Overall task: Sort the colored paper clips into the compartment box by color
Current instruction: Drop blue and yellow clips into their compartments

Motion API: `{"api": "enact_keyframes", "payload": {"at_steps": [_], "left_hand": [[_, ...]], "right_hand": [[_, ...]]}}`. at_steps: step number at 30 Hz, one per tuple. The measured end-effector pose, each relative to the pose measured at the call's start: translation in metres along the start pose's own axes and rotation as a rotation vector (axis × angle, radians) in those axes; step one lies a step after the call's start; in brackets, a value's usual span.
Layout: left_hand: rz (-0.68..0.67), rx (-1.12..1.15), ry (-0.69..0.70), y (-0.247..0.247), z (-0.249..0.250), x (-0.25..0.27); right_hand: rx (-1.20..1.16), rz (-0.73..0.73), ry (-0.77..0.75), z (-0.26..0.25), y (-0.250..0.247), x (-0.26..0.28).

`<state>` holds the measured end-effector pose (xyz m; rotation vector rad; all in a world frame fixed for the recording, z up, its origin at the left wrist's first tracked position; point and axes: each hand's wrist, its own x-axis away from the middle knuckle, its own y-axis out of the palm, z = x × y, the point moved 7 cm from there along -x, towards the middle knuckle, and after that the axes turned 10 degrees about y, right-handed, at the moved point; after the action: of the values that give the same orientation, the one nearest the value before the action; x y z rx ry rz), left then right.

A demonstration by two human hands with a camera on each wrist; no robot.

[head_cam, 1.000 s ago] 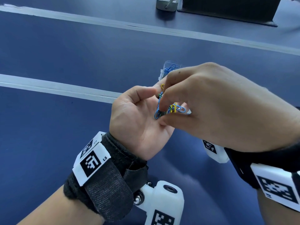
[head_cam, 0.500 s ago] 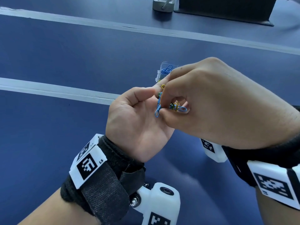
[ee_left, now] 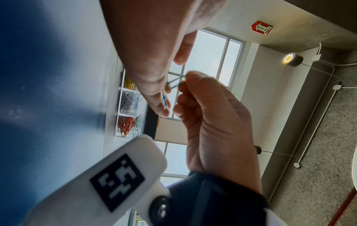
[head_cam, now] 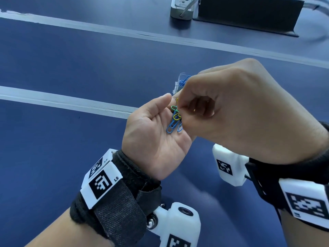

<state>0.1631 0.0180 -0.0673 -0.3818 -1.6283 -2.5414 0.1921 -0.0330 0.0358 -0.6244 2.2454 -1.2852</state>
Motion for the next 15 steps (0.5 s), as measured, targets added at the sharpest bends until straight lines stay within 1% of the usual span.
{"api": "enact_keyframes", "payload": {"at_steps": [1,2,3,4,5,8,11,15], "left_hand": [[-0.055,0.041,0.000,0.002,0.000,-0.001],[-0.078,0.067,0.005,0.004,0.000,0.000],[-0.087,0.069,0.012,0.005,0.000,-0.001],[-0.069,0.060,0.015,0.005,0.000,-0.001],[-0.060,0.047,0.025,0.003,0.001,-0.002],[-0.100,0.052,0.009,0.008,0.000,-0.002],[-0.092,0.067,-0.007,0.008,-0.001,0.000],[-0.096,0.122,-0.029,0.006,-0.002,0.003]], "right_hand": [[-0.003,-0.003,0.022,0.003,-0.002,-0.001],[-0.063,-0.008,0.070,0.007,-0.004,-0.003],[-0.165,-0.006,0.130,0.012,-0.007,-0.005],[-0.233,0.015,0.170,0.018,-0.008,-0.005],[-0.241,0.028,0.176,0.019,-0.010,-0.005],[-0.081,0.007,0.151,0.016,-0.010,-0.003],[0.037,-0.082,0.108,0.011,0.001,-0.003],[0.109,-0.151,0.092,0.010,0.009,-0.004]]}}
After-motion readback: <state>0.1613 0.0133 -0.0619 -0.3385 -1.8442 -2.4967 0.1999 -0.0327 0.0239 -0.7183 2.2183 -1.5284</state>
